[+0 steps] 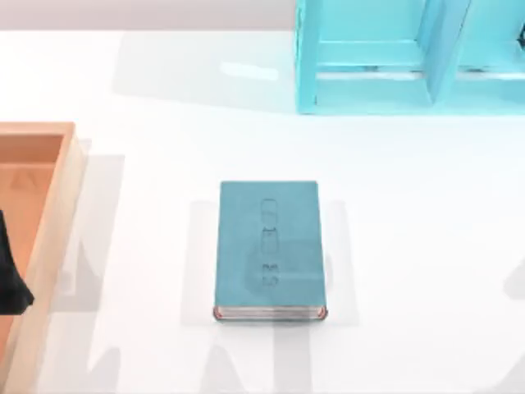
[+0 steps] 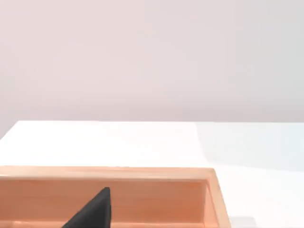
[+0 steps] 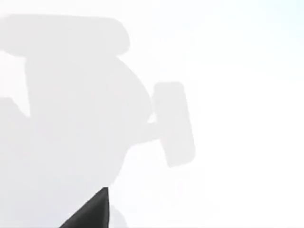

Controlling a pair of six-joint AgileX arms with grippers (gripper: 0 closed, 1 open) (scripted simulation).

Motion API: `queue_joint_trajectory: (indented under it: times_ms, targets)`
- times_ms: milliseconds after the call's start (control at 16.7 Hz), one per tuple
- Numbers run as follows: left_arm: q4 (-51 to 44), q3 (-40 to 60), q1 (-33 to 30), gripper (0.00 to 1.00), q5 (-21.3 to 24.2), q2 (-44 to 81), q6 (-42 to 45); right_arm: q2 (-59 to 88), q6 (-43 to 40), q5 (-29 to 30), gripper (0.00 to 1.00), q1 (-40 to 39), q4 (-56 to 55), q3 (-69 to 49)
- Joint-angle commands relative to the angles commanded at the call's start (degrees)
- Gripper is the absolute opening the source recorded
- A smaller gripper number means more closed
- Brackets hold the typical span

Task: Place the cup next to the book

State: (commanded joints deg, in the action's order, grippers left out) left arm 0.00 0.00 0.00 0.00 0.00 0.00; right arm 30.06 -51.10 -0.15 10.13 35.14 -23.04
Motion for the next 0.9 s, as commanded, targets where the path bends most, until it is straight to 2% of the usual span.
queue_joint_trajectory:
  times_ms: [240,480,720,900]
  targets:
    - [0.0,0.0,0.0,1.0,0.0,0.0,0.0,13.3,-24.1,0.0,1.0,4.6,15.5,-9.2]
    - [0.0,0.0,0.0,1.0,0.0,0.0,0.0,24.4,-42.8,0.1,1.0,8.6,28.4,-17.6]
    - [0.0,0.0,0.0,1.0,0.0,0.0,0.0,31.7,-56.1,0.2,1.0,11.4,37.1,-24.1]
    - [0.0,0.0,0.0,1.0,0.0,0.0,0.0,34.2,-61.0,0.2,1.0,12.5,40.1,-26.7]
